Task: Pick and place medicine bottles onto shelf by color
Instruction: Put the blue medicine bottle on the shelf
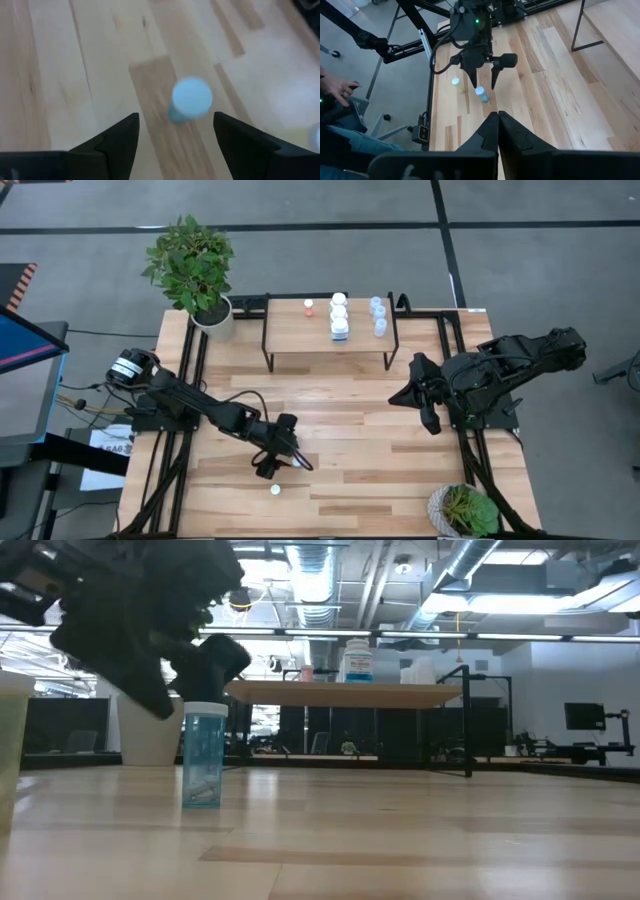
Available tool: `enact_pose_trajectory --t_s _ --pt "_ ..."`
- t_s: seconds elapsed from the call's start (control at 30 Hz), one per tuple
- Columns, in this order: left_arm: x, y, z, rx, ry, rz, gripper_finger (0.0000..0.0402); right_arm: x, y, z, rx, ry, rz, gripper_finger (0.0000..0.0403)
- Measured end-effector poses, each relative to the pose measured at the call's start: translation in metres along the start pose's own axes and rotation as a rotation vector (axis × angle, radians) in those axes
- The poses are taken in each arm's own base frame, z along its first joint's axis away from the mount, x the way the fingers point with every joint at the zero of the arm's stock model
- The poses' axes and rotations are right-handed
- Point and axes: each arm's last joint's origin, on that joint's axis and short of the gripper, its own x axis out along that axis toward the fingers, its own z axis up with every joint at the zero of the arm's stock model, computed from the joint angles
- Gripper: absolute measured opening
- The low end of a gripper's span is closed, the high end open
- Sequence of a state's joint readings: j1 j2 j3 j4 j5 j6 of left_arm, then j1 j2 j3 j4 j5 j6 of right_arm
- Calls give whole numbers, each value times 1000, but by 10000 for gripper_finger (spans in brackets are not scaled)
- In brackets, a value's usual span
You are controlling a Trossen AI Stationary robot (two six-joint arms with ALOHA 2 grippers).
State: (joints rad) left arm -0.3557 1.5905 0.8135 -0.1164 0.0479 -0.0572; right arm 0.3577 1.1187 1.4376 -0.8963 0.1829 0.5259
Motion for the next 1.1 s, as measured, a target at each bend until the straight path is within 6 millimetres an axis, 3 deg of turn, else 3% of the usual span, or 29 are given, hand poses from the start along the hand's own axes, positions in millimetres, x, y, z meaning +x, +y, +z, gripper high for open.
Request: enact_pose_trajectory --t_s 1.1 --pt "13 -4 -1 75 -10 14 250 0 0 0 -2 0 0 24"
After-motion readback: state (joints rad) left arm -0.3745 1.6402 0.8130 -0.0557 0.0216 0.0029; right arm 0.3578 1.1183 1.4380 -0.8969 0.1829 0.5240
